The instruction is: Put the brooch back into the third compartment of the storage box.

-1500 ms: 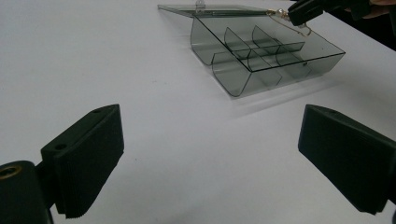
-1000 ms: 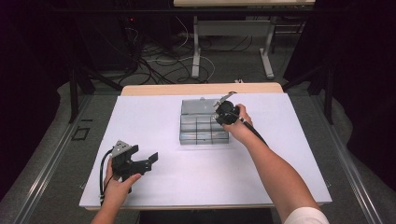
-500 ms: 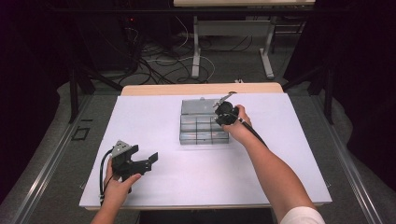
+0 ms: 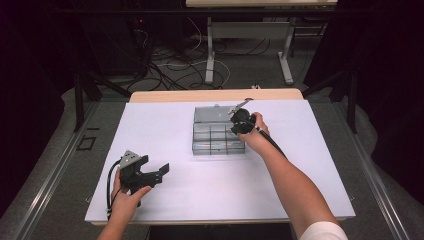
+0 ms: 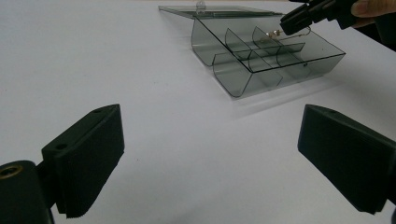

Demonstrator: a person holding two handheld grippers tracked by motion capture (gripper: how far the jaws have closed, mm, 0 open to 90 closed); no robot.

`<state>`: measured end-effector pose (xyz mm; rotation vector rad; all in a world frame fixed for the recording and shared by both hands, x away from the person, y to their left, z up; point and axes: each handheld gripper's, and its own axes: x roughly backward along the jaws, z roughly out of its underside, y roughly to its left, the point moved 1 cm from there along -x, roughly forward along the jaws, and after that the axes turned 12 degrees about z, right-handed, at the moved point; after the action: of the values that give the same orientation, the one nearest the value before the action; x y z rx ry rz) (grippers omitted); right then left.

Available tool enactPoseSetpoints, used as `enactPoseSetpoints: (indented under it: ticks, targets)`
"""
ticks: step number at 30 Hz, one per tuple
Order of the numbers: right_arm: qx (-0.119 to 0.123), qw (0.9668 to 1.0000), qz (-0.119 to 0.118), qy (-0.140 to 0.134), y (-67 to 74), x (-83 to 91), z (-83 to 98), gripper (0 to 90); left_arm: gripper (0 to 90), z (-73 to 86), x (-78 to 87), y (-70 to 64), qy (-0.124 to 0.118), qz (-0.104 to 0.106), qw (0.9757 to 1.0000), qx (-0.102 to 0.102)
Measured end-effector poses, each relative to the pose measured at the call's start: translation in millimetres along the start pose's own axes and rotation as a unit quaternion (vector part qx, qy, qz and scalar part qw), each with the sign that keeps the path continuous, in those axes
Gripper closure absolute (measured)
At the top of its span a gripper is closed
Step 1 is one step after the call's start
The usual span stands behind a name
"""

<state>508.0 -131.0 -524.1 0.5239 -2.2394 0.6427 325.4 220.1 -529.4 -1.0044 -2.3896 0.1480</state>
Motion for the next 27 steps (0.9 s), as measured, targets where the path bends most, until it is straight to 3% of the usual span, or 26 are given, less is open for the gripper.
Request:
enactPoseSetpoints:
  ticks: [3,6,7,8,9,18,21,22,26,27]
  targets:
    - [-0.007,1.0000,-0.003,0.005,1.1,0.9,0.0,80.0,7.3,0.0,-0.1,0.0,0.000,0.000,1.0000,0.001]
    - [-0.008,0.9998,-0.004,-0.018,0.6,-1.5,0.1,78.7,7.3,0.0,0.0,0.0,0.000,0.000,1.0000,0.000]
    - [-0.008,0.9999,-0.002,-0.012,0.3,-0.4,0.0,77.9,7.3,0.0,0.0,0.1,0.001,0.000,1.0000,0.000]
    - [-0.024,0.9997,-0.002,-0.001,2.0,1.1,0.1,77.1,7.3,0.1,-0.1,0.0,0.000,0.000,1.0000,0.001]
    - [-0.016,0.9998,-0.002,-0.007,0.3,0.6,-0.3,76.0,7.3,0.0,-0.1,0.1,0.000,0.000,1.0000,0.000]
    - [-0.041,0.9991,-0.011,0.003,-2.5,4.7,0.3,65.9,7.3,-0.1,0.1,0.0,0.000,0.000,1.0000,0.000]
    - [-0.040,0.9991,-0.016,-0.008,-4.7,4.7,-0.1,64.1,7.4,-0.5,0.2,-0.1,-0.002,0.000,1.0000,0.002]
    - [-0.050,0.9985,-0.020,0.001,-3.8,7.1,0.0,62.9,7.3,-0.6,0.1,-0.3,-0.001,0.001,1.0000,0.002]
    - [-0.051,0.9983,-0.025,-0.006,-3.8,11.8,-1.4,59.4,7.3,-0.3,-0.9,-0.4,0.002,0.001,1.0000,0.000]
    - [-0.050,0.9982,-0.022,-0.023,-3.6,10.9,-1.8,58.7,7.3,-0.3,-0.7,-0.4,0.001,0.001,1.0000,0.000]
